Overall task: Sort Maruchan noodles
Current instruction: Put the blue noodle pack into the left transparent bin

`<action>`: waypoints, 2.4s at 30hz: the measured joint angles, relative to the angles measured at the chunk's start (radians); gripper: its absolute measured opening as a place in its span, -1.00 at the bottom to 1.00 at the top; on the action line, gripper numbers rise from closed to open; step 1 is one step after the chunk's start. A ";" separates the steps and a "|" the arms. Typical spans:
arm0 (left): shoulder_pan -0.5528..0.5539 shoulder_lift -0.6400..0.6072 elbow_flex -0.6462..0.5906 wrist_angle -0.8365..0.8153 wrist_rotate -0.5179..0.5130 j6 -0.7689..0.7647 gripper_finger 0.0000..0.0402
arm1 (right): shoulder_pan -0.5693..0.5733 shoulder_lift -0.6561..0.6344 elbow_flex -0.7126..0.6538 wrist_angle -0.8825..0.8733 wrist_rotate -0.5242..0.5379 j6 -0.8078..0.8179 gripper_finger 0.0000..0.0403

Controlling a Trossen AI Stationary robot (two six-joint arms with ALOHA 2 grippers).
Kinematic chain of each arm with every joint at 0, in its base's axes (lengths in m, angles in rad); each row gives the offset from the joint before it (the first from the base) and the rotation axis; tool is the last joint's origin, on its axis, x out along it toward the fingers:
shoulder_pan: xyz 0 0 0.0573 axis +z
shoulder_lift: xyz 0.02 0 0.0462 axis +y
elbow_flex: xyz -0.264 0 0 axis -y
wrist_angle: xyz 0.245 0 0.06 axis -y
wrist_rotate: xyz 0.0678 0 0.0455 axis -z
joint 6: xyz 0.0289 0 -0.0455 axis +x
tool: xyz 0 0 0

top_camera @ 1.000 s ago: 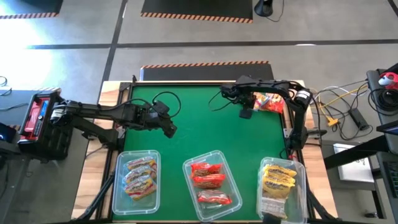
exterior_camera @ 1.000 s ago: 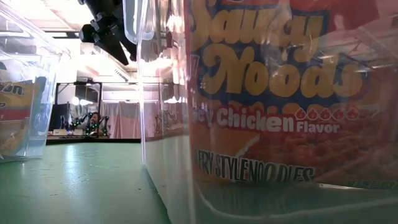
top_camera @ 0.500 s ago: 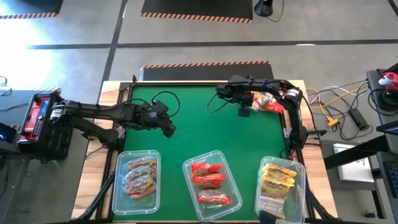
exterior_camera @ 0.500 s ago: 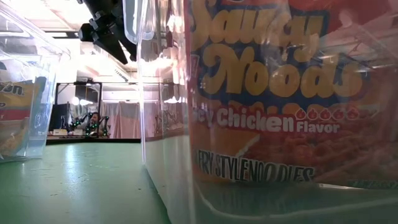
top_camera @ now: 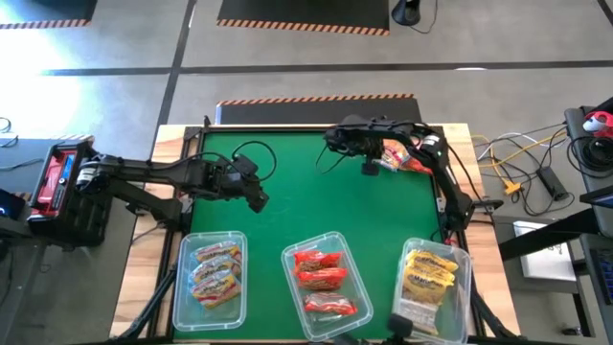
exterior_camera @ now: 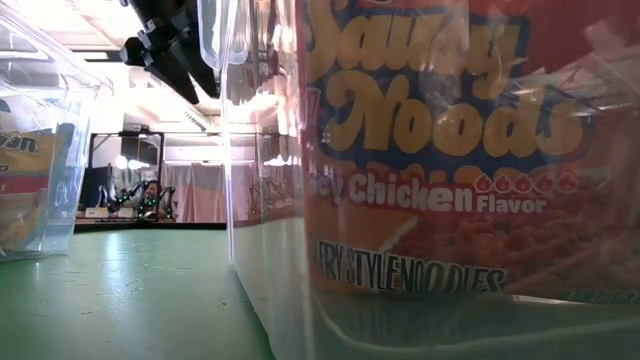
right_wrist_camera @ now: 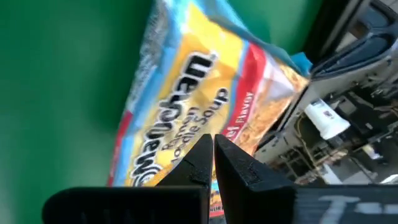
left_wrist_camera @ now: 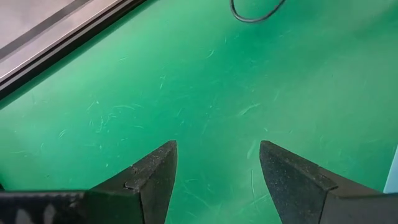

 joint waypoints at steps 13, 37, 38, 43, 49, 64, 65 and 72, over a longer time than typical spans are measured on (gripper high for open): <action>0.000 -0.015 0.000 -0.020 0.000 0.006 0.06 | 0.058 0.019 0.018 0.045 -0.091 -0.094 -0.96; -0.001 -0.020 -0.002 -0.033 -0.002 -0.005 0.06 | 0.081 0.017 0.057 0.418 -0.454 -0.164 -0.96; -0.001 -0.020 -0.003 -0.033 -0.002 -0.007 0.06 | 0.084 0.017 0.058 0.444 -0.460 -0.158 -0.96; -0.001 -0.020 -0.003 -0.033 -0.002 -0.008 0.06 | 0.102 0.018 0.072 0.533 -0.504 -0.153 -0.96; -0.001 -0.021 -0.003 -0.033 -0.003 -0.019 0.06 | 0.125 0.010 0.103 0.561 -0.549 -0.169 -0.96; -0.001 -0.031 -0.003 -0.096 -0.003 -0.042 0.06 | 0.076 -0.094 0.071 0.516 -0.654 -0.006 -0.96; -0.001 -0.031 -0.003 -0.101 -0.003 -0.044 0.06 | 0.076 -0.106 0.071 0.524 -0.685 -0.020 -0.96; -0.001 -0.035 -0.004 -0.102 -0.003 -0.046 0.06 | 0.039 -0.222 0.071 0.525 -0.614 0.022 -0.96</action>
